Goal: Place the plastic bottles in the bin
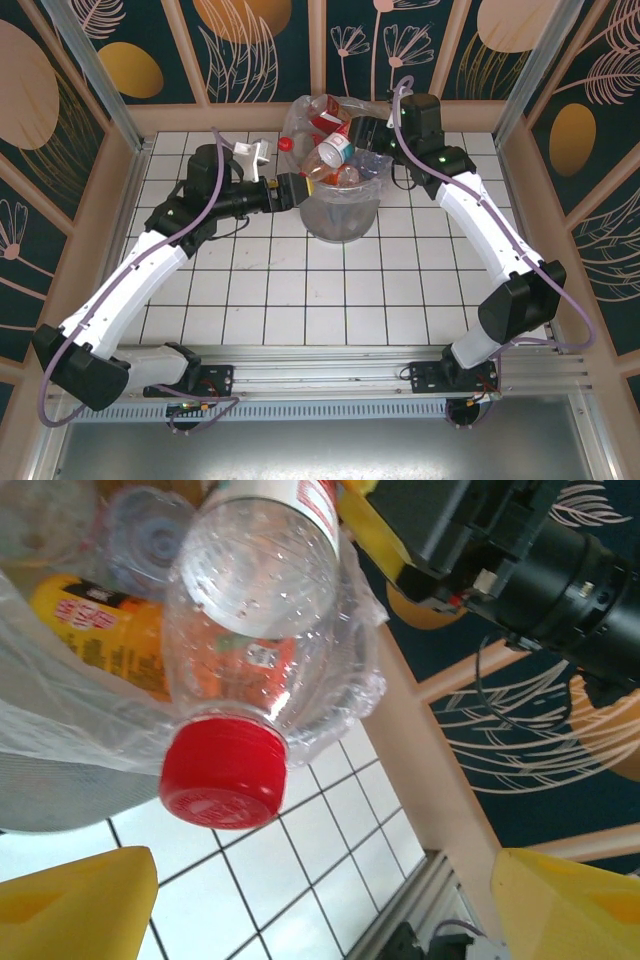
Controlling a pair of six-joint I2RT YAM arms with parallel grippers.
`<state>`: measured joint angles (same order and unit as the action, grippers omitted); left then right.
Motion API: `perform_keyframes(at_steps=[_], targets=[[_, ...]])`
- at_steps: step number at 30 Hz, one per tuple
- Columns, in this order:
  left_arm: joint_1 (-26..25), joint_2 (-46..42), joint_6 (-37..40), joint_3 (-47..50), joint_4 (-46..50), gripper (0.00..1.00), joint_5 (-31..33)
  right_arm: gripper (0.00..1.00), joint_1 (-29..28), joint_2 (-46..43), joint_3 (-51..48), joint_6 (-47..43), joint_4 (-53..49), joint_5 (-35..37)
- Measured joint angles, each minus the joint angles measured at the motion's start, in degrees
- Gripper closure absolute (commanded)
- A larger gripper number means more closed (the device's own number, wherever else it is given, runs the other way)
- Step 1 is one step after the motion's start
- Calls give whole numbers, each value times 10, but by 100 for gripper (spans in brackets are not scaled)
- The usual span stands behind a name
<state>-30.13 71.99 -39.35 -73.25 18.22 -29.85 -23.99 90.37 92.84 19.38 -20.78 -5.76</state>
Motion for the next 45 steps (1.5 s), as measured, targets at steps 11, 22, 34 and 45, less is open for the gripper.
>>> perform_keyframes(at_steps=[11, 22, 34, 45], targets=[[-18, 40, -21, -6, -47, 15, -27, 24, 0, 0, 0, -11, 0, 13], [-18, 102, -30, -78, -78, 15, -24, 25, 5, 40, 56, -28, -19, 32], [-21, 100, -22, -115, -81, 13, -3, 43, 40, 104, 114, -45, -41, 17], [-36, 87, -14, -99, -81, 13, -4, 66, 41, 107, 130, -65, -66, 26]])
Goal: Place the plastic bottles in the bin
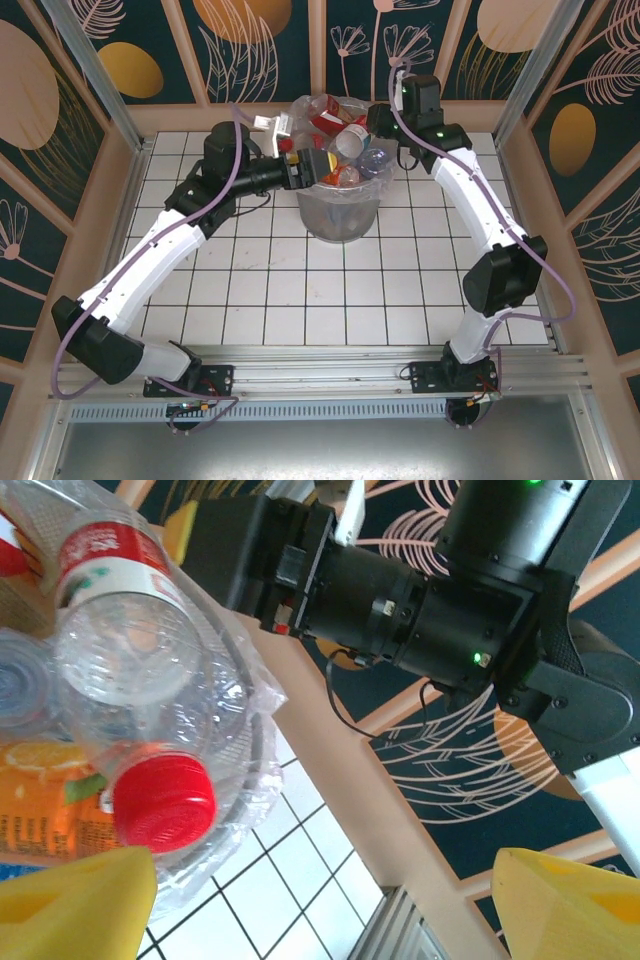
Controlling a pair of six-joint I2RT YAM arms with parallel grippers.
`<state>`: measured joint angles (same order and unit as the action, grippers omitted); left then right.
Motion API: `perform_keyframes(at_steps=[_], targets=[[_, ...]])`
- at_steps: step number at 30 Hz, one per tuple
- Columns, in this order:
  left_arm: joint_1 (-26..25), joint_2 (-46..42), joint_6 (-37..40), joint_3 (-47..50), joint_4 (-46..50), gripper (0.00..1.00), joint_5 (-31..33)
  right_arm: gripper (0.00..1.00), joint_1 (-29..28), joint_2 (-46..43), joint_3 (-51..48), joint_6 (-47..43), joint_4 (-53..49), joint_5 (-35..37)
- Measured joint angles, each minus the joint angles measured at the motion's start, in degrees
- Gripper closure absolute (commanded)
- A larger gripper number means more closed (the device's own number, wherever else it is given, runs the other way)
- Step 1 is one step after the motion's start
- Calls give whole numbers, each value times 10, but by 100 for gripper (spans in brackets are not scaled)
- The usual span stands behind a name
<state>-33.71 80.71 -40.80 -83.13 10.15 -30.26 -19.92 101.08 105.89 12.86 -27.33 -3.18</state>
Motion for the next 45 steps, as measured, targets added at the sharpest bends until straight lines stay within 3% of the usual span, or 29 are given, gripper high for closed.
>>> perform_keyframes(at_steps=[7, 23, 32, 35, 37, 45], targets=[[-34, 30, 0, -18, -1, 13, -3, 66, 0, 0, 0, -8, -10, 2], [-34, 53, 19, -28, 7, 12, 27, 62, 0, 7, 6, -10, -17, 8], [-34, -12, 105, -9, 26, 2, 75, 40, 3, -13, 8, -24, -8, -20], [-34, -73, 148, 26, 30, 2, 108, 25, 5, -58, -26, -32, 5, -29], [-34, -117, 175, 55, 31, 1, 141, 4, 5, -101, -61, -39, 18, -32], [-34, -247, 250, 200, 29, 1, 357, 1, 19, -273, -228, -54, 79, -31]])
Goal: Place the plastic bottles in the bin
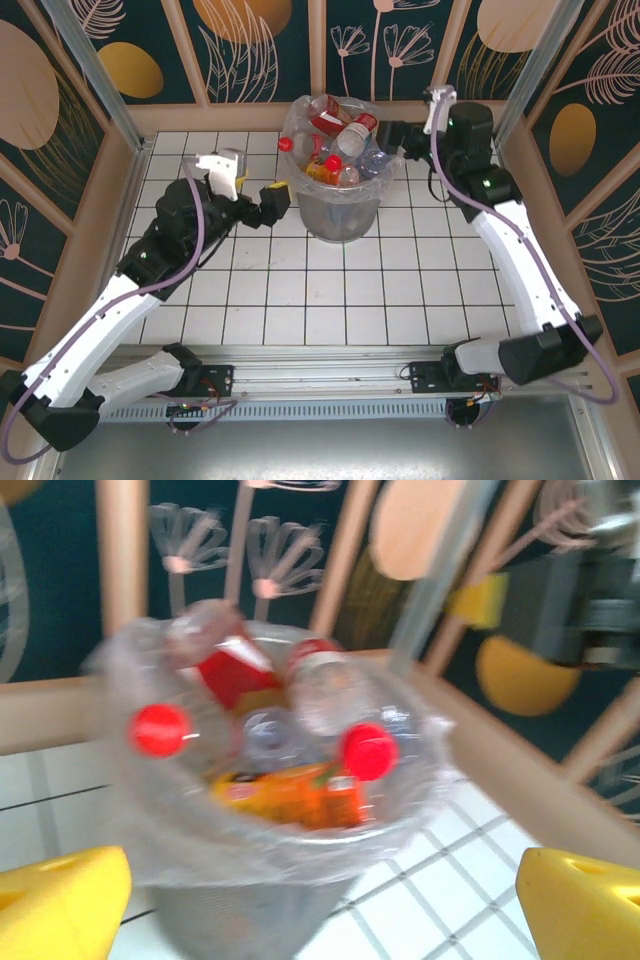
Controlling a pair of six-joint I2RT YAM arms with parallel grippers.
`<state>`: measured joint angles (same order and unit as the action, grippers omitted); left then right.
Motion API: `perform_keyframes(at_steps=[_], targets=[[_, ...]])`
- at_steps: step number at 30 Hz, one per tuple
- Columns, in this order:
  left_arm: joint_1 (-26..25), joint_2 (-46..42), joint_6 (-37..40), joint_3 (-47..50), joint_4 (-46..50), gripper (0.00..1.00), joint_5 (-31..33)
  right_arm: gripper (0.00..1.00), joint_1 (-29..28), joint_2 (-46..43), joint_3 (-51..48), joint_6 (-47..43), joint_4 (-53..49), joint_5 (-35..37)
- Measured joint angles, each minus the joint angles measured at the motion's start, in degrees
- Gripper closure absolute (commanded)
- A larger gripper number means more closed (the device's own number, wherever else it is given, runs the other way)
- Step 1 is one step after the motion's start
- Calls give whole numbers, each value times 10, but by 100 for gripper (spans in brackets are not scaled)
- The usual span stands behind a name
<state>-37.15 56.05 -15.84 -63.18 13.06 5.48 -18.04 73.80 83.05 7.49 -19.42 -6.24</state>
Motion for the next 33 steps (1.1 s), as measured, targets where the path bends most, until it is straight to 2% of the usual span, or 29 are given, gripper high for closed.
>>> perform_keyframes(at_steps=[6, 11, 15, 24, 29, 33], targets=[[0, -26, 4, 111, -25, 1, 126, 1, 13, -122, -201, -9, 77, 70], [2, -55, 4, 211, -63, 2, 212, 1, 23, -190, -325, -19, 130, 131], [30, -75, 7, 275, -97, 1, 264, 1, 31, -220, -413, -21, 188, 175], [162, -95, 17, 441, -251, 2, 288, 1, 81, -232, -682, -45, 412, 213], [209, -38, 39, 498, -368, 2, 289, 1, 127, -216, -732, -46, 530, 200], [231, 5, 64, 522, -479, 2, 273, 1, 145, -152, -754, -44, 634, 186]])
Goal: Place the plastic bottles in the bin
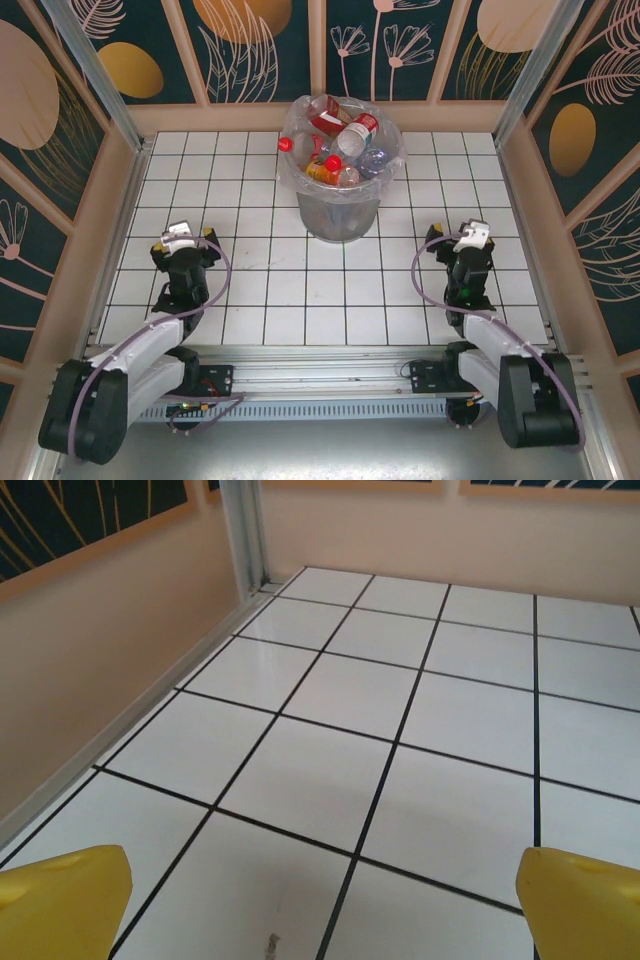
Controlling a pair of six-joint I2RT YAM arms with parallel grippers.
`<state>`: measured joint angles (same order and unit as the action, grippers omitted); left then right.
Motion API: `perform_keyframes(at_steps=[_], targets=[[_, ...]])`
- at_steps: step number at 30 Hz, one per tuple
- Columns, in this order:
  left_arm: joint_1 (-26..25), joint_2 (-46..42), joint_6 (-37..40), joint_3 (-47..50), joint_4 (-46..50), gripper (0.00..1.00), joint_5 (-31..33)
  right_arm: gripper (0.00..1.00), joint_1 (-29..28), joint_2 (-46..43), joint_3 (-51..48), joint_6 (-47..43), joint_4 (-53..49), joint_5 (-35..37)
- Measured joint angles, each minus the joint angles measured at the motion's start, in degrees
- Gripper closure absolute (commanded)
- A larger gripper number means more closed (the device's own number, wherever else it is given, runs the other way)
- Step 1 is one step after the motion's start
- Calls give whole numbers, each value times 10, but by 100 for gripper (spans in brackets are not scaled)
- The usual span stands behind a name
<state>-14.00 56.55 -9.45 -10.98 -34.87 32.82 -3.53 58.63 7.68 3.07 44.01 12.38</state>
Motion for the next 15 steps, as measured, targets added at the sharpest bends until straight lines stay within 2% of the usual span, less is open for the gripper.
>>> perform_keyframes(at_steps=[8, 15], targets=[[48, 129, 53, 45, -229, 2, -59, 1, 2, 162, -1, -10, 153, -10], [84, 222, 65, 41, -355, 2, -124, 1, 14, 257, 12, -27, 253, -40]])
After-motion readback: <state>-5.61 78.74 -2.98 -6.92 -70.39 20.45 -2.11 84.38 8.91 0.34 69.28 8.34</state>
